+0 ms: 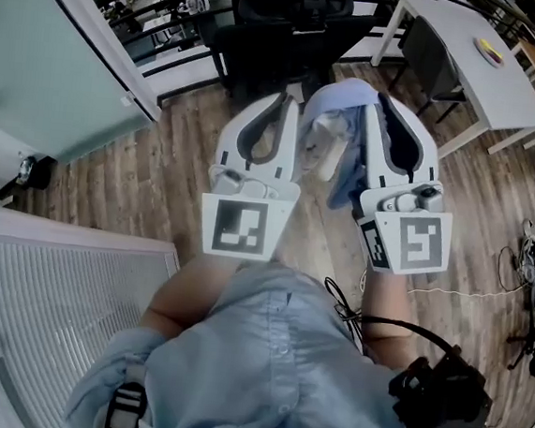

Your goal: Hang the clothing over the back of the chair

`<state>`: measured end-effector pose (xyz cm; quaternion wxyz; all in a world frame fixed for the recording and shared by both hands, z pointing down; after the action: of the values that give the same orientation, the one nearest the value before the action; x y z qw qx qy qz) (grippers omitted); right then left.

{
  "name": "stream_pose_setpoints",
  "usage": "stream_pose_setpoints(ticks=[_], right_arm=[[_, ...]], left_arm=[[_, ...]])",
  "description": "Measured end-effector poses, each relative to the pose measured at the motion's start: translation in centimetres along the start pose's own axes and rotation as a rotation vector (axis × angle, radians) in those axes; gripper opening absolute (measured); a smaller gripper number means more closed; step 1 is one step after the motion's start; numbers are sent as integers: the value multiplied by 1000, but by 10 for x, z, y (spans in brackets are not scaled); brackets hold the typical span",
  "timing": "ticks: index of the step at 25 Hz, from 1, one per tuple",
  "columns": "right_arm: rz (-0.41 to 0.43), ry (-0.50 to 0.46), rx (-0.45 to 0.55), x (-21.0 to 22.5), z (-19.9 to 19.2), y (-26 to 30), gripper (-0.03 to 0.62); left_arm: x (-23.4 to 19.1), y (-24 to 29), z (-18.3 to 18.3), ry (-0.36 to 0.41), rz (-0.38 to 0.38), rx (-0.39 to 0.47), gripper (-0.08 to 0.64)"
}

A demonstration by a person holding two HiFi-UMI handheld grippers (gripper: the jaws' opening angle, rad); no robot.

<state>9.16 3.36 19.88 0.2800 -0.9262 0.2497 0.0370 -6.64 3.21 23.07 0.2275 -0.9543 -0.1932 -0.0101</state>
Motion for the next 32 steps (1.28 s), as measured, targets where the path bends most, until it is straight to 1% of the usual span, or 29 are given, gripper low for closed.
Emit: stream_pose_setpoints(ticks=[6,11,17,25,29,32], right_arm=[[-9,0,-32,4,-22,15,49],[-26,5,-45,21,-38,25,49],[-23,8,-46,45,-58,42,49],[-1,16,1,106,-91,80,49],[9,23,38,144,-105,111,49],[34,26,42,167,-114,138,49]], left_arm=[[-19,15,-10,3,9,10,17],[-25,34,-26,7,16,-12,17],[-32,69,-48,17,28,-25,17],[-31,143,-86,57,42,-45,17],[-32,188,-93,96,57,-30,17],[-36,219,-94,113,74,-11,17]])
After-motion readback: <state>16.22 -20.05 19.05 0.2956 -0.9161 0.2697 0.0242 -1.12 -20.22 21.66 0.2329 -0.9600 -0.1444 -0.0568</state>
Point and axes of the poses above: the fingertips, and each gripper's own axes: y forward along the fingers, x to its right, z out of its top, the point moved 7 cm from there along -y, backward along the fingers, and after that the axes turned 12 degrees about x, right-handed, at the moved point
